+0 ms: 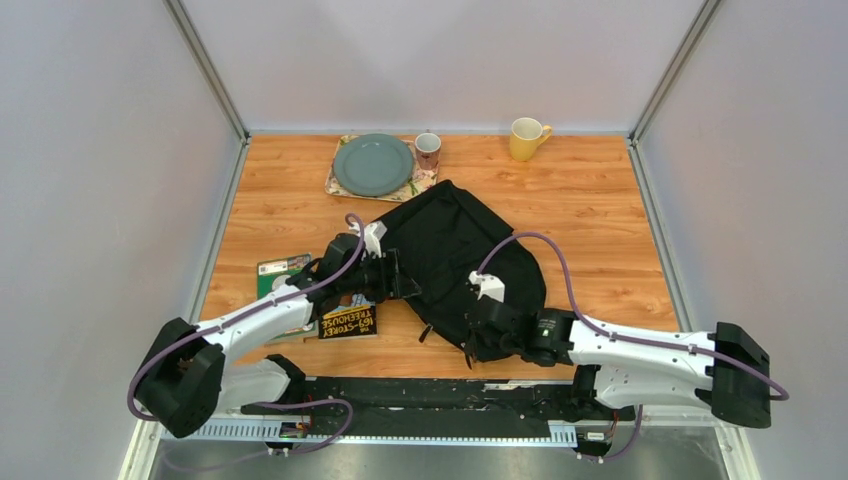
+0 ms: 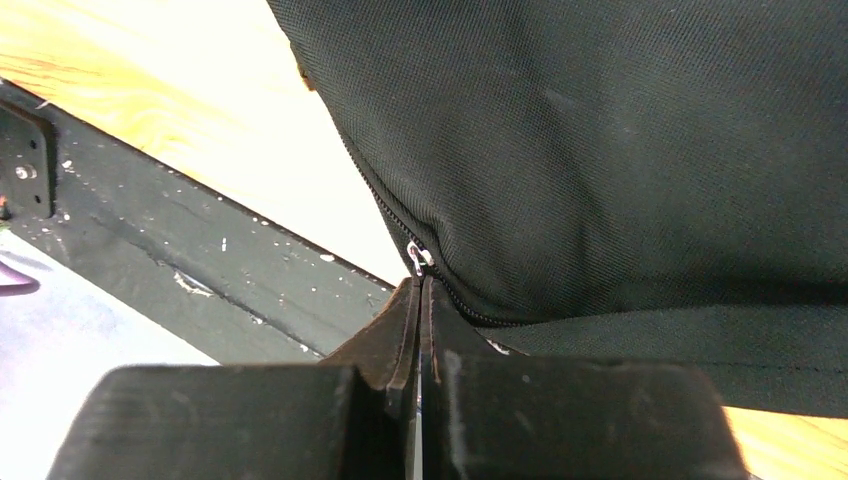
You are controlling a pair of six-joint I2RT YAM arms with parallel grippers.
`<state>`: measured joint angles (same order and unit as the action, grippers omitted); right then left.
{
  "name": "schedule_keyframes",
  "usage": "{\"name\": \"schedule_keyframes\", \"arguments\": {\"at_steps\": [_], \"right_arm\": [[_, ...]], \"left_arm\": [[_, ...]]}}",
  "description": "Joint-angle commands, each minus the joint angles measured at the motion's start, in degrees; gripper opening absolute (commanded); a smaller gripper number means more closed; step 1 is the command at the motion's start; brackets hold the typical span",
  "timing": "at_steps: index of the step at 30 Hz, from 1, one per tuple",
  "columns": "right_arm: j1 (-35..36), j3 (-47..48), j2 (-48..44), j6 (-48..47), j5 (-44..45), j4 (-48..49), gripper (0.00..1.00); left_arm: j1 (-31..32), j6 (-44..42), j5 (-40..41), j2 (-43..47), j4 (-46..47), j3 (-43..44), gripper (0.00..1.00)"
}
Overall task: Pack the student bag
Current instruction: Unzip the student bag at the center of the board.
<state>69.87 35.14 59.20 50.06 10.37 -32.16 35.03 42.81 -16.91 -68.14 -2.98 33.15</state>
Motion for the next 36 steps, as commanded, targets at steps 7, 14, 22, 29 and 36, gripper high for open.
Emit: {"name": "schedule_keyframes", "arguments": {"at_steps": [7, 14, 22, 29, 36], "right_arm": [[-0.17, -1.12, 5.84, 4.34, -0.53, 6.06, 0.09], [-0.17, -1.21, 7.16, 5.66, 0.70, 6.32, 0.26], [0.36, 1.42, 11.46, 7.76, 1.58, 3.78, 0.28], [1.76, 4.15, 16.20, 14.43, 5.36, -0.45, 0.36], [2.38, 7.05, 22.80, 19.80, 9.14, -5.01, 0.39]], "left_arm": [[0.92, 7.73, -6.91, 3.81, 11.77, -9.50, 0.75], [1.19, 8.17, -6.03, 1.70, 12.56, -9.06, 0.74], [1.27, 8.96, -6.65, 0.55, 13.62, -9.24, 0.70], [1.27, 9.40, -6.56, -0.50, 14.49, -9.50, 0.69], [1.36, 9.31, -6.12, -1.03, 13.71, -9.41, 0.68]]}}
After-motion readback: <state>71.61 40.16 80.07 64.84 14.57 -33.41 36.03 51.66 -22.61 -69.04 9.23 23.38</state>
